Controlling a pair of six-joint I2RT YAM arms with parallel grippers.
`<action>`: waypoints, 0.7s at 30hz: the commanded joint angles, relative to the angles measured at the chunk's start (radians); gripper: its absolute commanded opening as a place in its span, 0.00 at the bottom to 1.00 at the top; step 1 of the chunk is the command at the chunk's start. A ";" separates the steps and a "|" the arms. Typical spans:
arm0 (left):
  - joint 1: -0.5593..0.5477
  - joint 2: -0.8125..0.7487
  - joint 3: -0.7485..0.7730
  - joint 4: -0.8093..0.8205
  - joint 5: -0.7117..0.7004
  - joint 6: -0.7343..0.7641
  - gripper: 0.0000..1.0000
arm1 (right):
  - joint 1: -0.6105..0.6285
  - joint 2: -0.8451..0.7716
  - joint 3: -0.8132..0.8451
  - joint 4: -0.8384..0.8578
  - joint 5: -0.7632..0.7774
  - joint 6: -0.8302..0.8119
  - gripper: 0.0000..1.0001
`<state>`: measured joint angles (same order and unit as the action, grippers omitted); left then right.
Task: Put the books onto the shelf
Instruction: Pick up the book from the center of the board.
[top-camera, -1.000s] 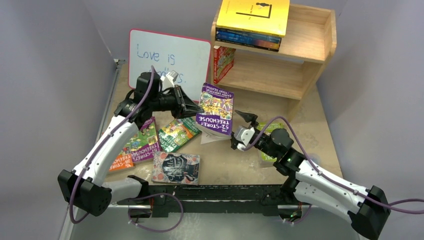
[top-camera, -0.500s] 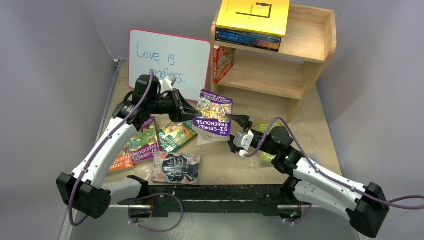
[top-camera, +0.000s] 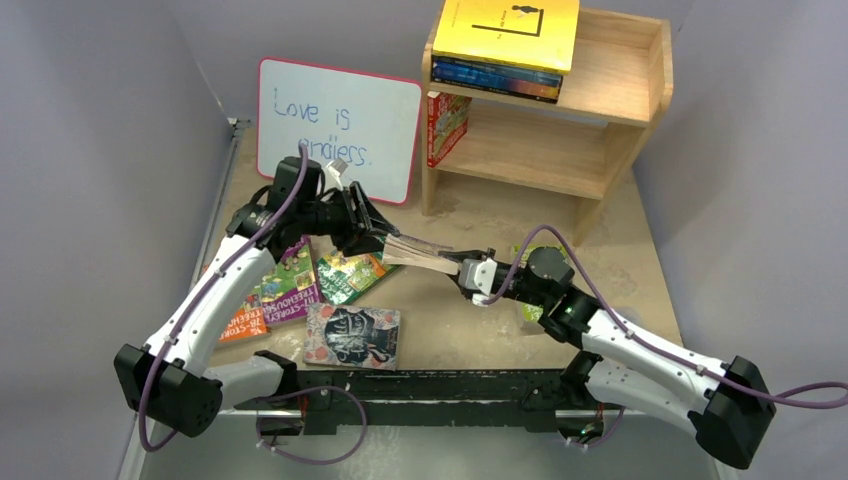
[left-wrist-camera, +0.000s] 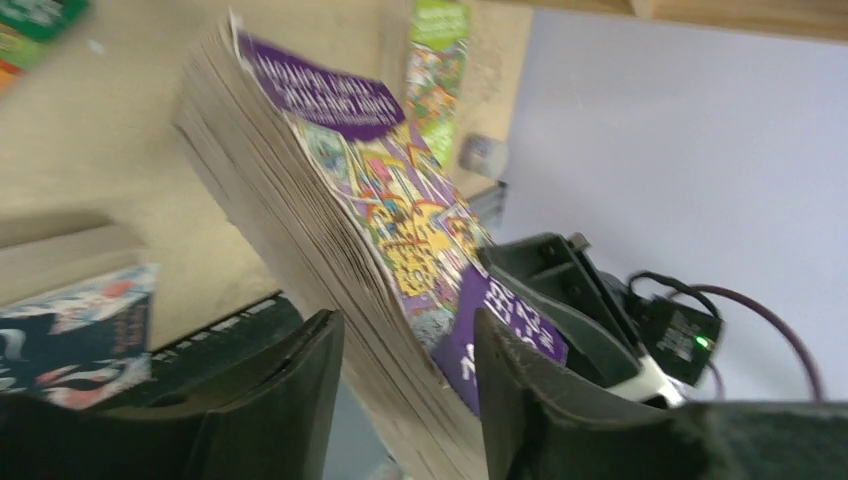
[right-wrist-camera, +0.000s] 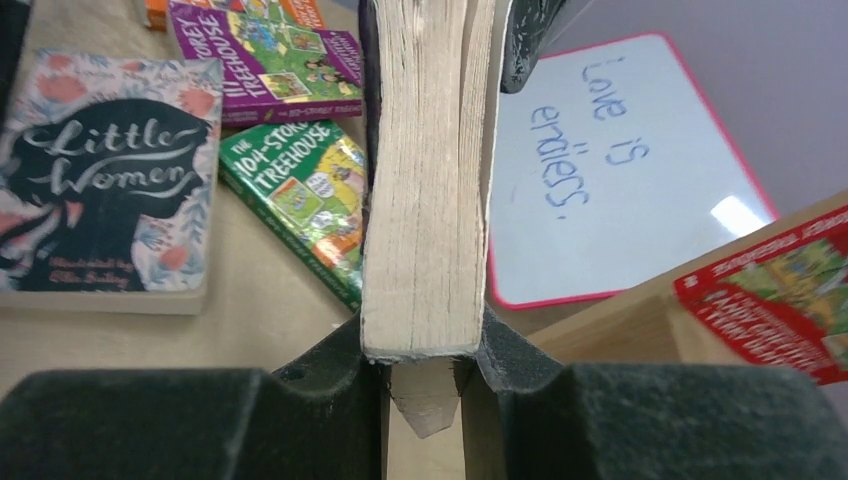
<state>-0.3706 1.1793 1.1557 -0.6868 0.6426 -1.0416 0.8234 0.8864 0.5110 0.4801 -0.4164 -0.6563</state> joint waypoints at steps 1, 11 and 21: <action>0.004 -0.022 0.106 -0.111 -0.306 0.185 0.53 | 0.003 -0.021 0.059 0.089 0.036 0.209 0.00; 0.004 -0.284 -0.104 0.268 -0.535 0.354 0.66 | -0.008 -0.014 0.166 -0.082 0.356 0.723 0.00; 0.004 -0.316 -0.272 0.587 -0.082 0.499 0.64 | -0.121 0.043 0.442 -0.343 0.288 0.989 0.00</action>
<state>-0.3687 0.8482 0.8783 -0.2810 0.3420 -0.6426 0.7483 0.9382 0.8066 0.1547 -0.0769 0.1783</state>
